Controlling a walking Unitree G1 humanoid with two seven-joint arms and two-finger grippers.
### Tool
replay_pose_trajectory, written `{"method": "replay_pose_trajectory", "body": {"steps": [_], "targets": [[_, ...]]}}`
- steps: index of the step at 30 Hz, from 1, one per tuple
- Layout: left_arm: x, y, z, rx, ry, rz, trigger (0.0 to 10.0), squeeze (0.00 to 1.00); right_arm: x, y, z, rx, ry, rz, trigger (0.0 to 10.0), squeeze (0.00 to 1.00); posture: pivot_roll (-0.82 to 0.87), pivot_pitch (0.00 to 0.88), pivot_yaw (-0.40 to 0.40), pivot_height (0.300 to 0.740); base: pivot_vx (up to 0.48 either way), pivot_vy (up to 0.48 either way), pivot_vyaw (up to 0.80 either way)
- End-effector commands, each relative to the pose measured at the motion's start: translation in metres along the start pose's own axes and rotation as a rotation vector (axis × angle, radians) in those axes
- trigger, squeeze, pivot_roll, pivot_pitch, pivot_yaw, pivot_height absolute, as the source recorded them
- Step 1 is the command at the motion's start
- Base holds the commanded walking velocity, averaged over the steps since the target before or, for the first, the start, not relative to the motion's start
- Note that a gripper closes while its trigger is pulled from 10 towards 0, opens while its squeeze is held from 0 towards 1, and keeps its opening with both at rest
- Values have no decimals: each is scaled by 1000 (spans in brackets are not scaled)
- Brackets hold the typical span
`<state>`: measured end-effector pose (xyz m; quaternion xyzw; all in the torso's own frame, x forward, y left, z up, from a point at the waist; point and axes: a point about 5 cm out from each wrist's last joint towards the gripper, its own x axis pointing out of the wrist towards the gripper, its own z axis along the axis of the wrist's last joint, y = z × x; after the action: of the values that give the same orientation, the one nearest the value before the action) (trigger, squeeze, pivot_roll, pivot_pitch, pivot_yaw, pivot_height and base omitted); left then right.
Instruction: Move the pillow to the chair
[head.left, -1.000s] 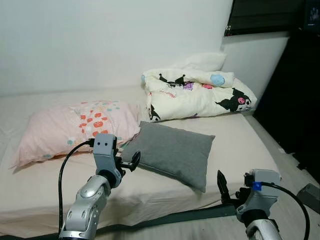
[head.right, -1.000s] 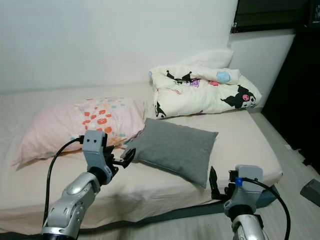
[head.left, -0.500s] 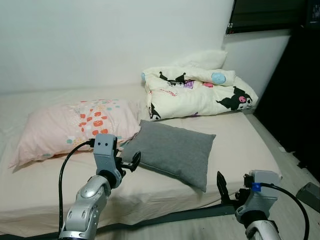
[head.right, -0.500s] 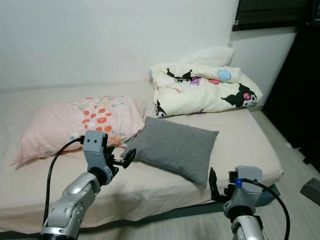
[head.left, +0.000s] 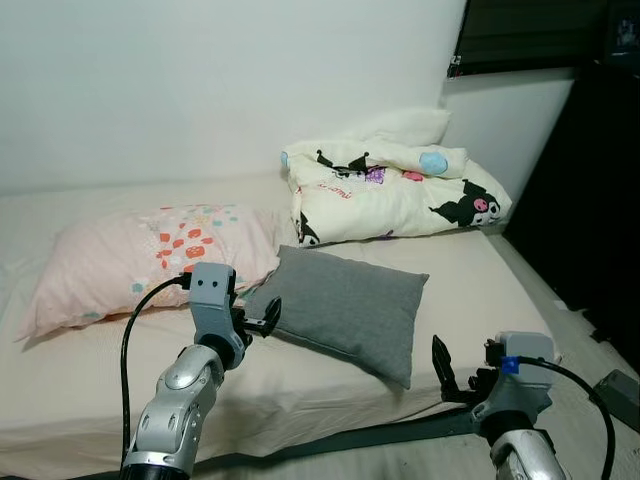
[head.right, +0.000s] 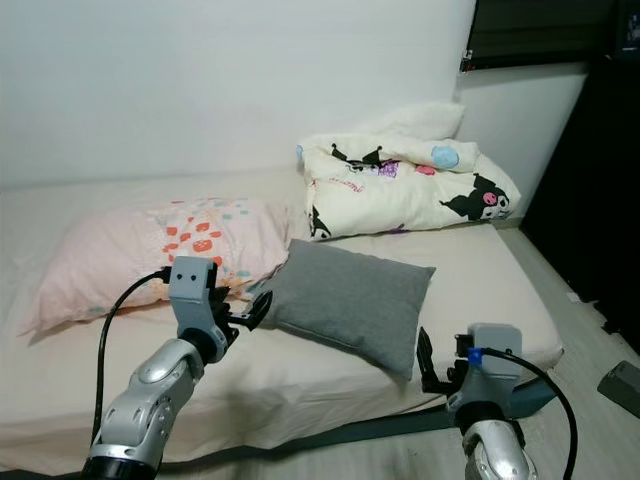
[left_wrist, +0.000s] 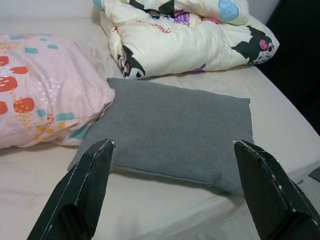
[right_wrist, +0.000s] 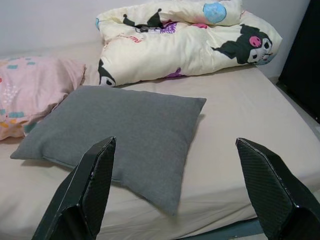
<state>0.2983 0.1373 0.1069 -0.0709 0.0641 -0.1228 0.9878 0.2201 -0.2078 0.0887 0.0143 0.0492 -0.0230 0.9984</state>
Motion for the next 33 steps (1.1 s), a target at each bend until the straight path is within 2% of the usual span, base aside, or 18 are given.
{"method": "replay_pose_trajectory", "body": {"steps": [1, 6, 11, 33], "targets": [[1, 2, -5, 3, 18, 15, 10000, 0, 0, 0, -3, -11, 10, -7, 10000, 0, -78, 0, 23, 740, 0, 0, 0], [0, 3, -5, 5, 18, 15, 10000, 0, -1, 1, -4, -10, 11, -8, 10000, 0, -77, 7, 26, 740, 0, 0, 0], [0, -1, -3, 46, 9, -3, 10000, 0, -2, 2, -3, -11, 12, -7, 10000, 0, -74, 20, 29, 740, 0, 0, 0], [1, -6, -5, 40, 12, -17, 10000, 0, 0, -4, -4, -27, 19, -6, 10000, 0, -110, 19, 28, 740, 0, 0, 0]]}}
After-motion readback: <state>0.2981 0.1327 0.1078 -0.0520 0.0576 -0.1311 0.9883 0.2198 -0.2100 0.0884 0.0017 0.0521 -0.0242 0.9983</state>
